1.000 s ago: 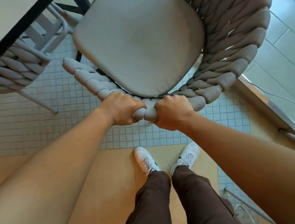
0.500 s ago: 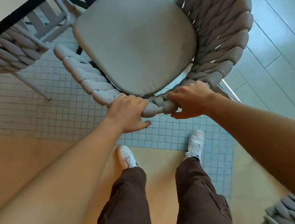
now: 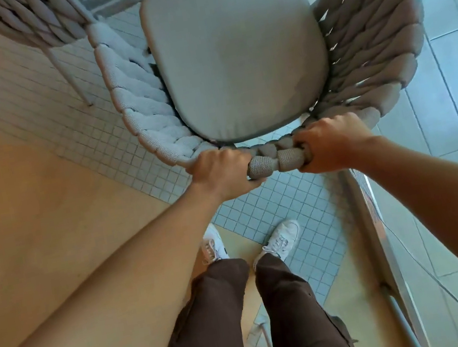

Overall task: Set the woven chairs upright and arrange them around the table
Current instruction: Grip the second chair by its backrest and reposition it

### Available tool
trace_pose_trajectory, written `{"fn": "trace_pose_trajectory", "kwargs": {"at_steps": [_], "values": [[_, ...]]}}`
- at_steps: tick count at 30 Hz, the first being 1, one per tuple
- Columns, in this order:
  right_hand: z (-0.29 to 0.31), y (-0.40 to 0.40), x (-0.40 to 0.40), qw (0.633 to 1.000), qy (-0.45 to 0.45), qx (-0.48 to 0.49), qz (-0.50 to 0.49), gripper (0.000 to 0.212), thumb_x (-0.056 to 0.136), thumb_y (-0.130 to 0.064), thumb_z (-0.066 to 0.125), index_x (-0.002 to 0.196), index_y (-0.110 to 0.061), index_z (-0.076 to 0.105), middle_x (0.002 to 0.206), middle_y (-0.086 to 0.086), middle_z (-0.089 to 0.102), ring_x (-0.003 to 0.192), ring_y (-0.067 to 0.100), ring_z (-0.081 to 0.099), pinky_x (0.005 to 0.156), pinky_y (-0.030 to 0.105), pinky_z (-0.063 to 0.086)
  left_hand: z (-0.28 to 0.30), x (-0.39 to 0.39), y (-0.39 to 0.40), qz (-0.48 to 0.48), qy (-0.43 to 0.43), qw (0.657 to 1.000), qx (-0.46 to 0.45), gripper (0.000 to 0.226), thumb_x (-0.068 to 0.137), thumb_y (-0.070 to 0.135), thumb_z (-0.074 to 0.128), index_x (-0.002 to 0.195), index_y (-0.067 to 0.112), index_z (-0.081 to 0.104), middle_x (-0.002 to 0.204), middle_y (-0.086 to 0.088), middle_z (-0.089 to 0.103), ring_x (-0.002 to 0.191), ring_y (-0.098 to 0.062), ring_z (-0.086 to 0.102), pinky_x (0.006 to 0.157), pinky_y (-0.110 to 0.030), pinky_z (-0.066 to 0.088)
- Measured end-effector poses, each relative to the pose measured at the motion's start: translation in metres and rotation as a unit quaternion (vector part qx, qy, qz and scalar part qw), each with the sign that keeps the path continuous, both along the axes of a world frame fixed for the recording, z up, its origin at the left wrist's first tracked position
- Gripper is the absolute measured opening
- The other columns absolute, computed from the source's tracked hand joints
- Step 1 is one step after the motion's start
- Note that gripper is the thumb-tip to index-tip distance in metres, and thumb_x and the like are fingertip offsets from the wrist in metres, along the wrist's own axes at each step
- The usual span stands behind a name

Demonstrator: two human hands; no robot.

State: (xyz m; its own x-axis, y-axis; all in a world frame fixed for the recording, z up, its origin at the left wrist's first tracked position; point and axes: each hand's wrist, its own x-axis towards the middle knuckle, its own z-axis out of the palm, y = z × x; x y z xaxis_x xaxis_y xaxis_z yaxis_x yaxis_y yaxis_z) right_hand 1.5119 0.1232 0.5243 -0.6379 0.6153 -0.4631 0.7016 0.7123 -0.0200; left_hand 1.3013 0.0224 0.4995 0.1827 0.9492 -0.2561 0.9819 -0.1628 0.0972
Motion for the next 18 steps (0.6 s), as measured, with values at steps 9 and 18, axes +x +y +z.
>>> {"fn": "trace_pose_trajectory", "kwargs": {"at_steps": [9, 18], "values": [[-0.018, 0.014, -0.008, 0.998, 0.043, 0.038, 0.018, 0.049, 0.072, -0.077, 0.056, 0.098, -0.037, 0.071, 0.087, -0.014, 0.073, 0.079, 0.021, 0.071, 0.064, 0.030, 0.044, -0.001, -0.023, 0.012, -0.032, -0.005, 0.999, 0.033, 0.051, 0.081, 0.069, 0.059, 0.105, 0.028, 0.076, 0.091, 0.002, 0.076, 0.079, -0.028, 0.072, 0.067, -0.036, 0.051], [-0.024, 0.017, -0.010, 0.997, 0.046, 0.056, 0.015, 0.055, 0.070, -0.082, 0.051, 0.097, -0.039, 0.072, 0.083, -0.014, 0.071, 0.077, 0.020, 0.071, 0.063, 0.030, 0.038, -0.003, -0.031, 0.017, -0.062, -0.022, 0.996, 0.055, 0.048, 0.082, 0.067, 0.065, 0.098, 0.023, 0.077, 0.078, 0.001, 0.074, 0.064, -0.029, 0.070, 0.062, -0.036, 0.053]]}}
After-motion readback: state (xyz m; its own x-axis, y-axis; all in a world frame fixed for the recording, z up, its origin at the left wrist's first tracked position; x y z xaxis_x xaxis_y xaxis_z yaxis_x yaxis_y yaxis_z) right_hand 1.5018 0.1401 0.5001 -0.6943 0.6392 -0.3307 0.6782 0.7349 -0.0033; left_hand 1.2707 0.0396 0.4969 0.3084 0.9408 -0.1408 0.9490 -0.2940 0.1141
